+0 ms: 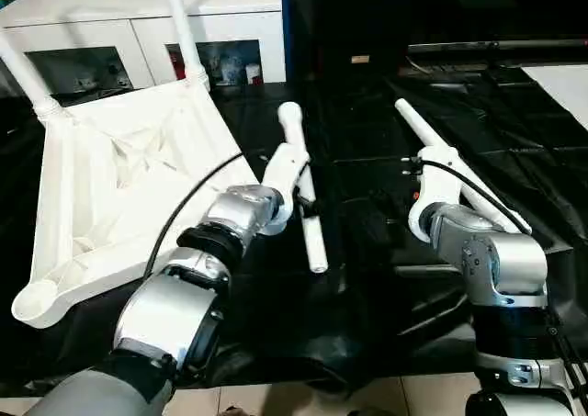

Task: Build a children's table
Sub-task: Pick table leg

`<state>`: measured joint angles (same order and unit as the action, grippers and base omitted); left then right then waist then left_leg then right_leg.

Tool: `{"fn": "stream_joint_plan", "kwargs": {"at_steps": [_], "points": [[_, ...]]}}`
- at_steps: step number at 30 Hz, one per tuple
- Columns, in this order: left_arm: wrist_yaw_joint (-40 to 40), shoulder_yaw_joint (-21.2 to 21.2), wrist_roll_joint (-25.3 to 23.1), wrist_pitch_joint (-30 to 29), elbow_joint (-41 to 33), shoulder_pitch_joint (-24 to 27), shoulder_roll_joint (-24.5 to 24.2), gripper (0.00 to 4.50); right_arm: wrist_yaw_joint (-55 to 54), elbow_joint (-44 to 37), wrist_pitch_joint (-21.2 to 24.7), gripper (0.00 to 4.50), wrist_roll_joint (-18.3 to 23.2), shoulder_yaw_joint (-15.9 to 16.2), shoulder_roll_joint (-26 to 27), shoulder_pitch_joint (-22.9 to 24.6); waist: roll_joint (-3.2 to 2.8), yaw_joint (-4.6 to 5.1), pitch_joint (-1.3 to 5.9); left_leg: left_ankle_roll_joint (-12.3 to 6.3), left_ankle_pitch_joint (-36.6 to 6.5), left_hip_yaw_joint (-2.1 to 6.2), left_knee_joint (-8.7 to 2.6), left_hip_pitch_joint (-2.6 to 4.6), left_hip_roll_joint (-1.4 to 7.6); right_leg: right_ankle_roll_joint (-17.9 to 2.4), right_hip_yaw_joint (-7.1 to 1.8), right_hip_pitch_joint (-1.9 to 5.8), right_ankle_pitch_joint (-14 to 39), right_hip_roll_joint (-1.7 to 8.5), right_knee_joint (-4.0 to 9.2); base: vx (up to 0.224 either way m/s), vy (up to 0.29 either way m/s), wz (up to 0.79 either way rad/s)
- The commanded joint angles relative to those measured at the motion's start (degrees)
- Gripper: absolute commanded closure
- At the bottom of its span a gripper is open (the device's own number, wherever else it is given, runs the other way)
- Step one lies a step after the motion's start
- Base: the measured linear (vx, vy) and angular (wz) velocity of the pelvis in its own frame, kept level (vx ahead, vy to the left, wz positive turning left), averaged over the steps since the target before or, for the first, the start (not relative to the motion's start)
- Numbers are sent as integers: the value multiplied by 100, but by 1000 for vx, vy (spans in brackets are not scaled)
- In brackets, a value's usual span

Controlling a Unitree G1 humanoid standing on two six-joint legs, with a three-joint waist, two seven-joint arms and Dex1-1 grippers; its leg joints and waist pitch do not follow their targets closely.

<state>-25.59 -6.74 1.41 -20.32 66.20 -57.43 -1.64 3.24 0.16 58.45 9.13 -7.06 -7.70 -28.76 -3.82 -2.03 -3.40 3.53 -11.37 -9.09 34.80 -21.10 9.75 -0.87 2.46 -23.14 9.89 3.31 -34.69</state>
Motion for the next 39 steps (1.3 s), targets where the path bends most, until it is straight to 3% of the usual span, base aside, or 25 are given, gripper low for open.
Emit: {"fn": "stream_joint_plan", "kwargs": {"at_steps": [1, 9, 11, 14, 16, 18, 20, 21, 23, 24, 25, 28, 29, 33, 35, 36, 39], "points": [[-422, -224, -119, -102, 253, 21, 80, 51, 20, -48, 91, 31, 4, 43, -37, -90, 64, -35, 443, -219, -464, 57, -352, 4, 147, -1108, -226, 411, 1113, 399, 478, 0, 0, 0], [-1903, -931, -650, -77, 338, 35, 122, 94, 30, -37, 128, 31, -11, 36, -115, -121, 36, -78, 452, -289, -335, 56, -366, 23, 188, -1307, -237, 420, 677, 432, 450, 0, 0, 0], [-1957, -955, -696, -62, 367, 36, 126, 103, 25, -36, 125, 31, -19, 28, -122, -120, 16, -89, 459, -264, -350, 65, -366, 26, 191, -1346, -237, 444, 574, 441, 434, 0, 0, 0], [-1979, -1045, -806, 30, 413, 24, 106, 126, 19, -43, 108, 31, -29, 16, -146, -113, 32, -80, 441, -257, -453, 57, -375, 25, 180, -1324, -235, 449, 798, 438, 468, 0, 0, 0], [-1963, -1089, -862, 106, 401, 17, 66, 150, 12, -51, 81, 31, -59, 36, -168, -117, -1, -80, 443, -243, -467, 60, -374, 26, 181, -1302, -235, 448, 866, 440, 469, 0, 0, 0], [-1860, -965, -777, 142, 345, -12, 25, 165, 29, -62, 9, 31, -70, 35, -190, -125, -7, -64, 448, -234, -479, 60, -372, 24, 178, -1290, -231, 448, 870, 430, 474, 0, 0, 0], [-1872, -828, -668, 196, 239, -27, -41, 187, 54, -99, -128, 31, -86, 45, -225, -114, -69, -53, 449, -227, -491, 68, -368, 20, 172, -1297, -225, 451, 874, 429, 472, 0, 0, 0], [-1978, -637, -486, 308, 105, -13, -86, 195, 86, -144, -359, 31, -124, 89, -270, -77, -112, -50, 457, -229, -463, 72, -357, 14, 160, -1302, -223, 459, 840, 429, 467, 0, 0, 0], [-2155, -517, -335, 216, -97, 41, -166, 206, 259, -143, -1018, 31, -121, 109, -301, 9, -91, -30, 475, -320, -342, 63, -339, -16, 159, -1356, -217, 474, 604, 434, 446, 0, 0, 0], [-2224, -496, -309, 157, -196, 85, -202, 217, 339, -149, -1216, 31, -115, 125, -327, 46, -109, -29, 478, -360, -309, 61, -334, -22, 154, -1367, -214, 474, 563, 431, 438, 0, 0, 0], [-2233, -439, -280, 94, -271, 131, -221, 240, 382, -164, -1217, 31, -100, 139, -352, 72, -132, -17, 473, -428, -272, 53, -328, -22, 143, -1369, -203, 465, 566, 414, 442, 0, 0, 0], [-2208, -415, -282, 54, -505, 305, -302, 244, 436, -153, -1293, 31, -70, 110, -368, 127, -150, -16, 473, -494, -291, 63, -340, -19, 161, -1365, -188, 459, 659, 414, 447, 0, 0, 0], [-2187, -403, -275, 49, -541, 331, -308, 268, 445, -134, -1327, 31, -80, 116, -378, 132, -161, -15, 476, -494, -302, 63, -339, -13, 166, -1364, -187, 454, 679, 416, 452, 0, 0, 0], [-2176, -294, -163, -60, -804, 505, -333, 290, 459, -5, -1488, 31, -145, 189, -394, 90, -126, 1, 462, -478, -438, 55, -358, 3, 179, -1347, -183, 427, 889, 413, 476, 0, 0, 0], [-2246, -386, -217, -129, -880, 605, -340, 309, 472, 22, -1533, 31, -148, 228, -388, 77, -140, 7, 456, -465, -477, 56, -362, 4, 173, -1297, -186, 428, 1008, 412, 484, 0, 0, 0], [-2295, -560, -332, -177, -919, 741, -319, 320, 498, 25, -1586, 31, -172, 303, -400, 87, -181, 18, 452, -454, -489, 62, -366, 7, 184, -1272, -189, 419, 1045, 414, 491, 0, 0, 0], [-2323, -648, -388, -276, -996, 852, -261, 332, 514, 18, -1657, 31, -198, 338, -426, 131, -163, 42, 448, -440, -524, 52, -367, 10, 183, -1244, -192, 404, 1058, 404, 502, 0, 0, 0]]}}
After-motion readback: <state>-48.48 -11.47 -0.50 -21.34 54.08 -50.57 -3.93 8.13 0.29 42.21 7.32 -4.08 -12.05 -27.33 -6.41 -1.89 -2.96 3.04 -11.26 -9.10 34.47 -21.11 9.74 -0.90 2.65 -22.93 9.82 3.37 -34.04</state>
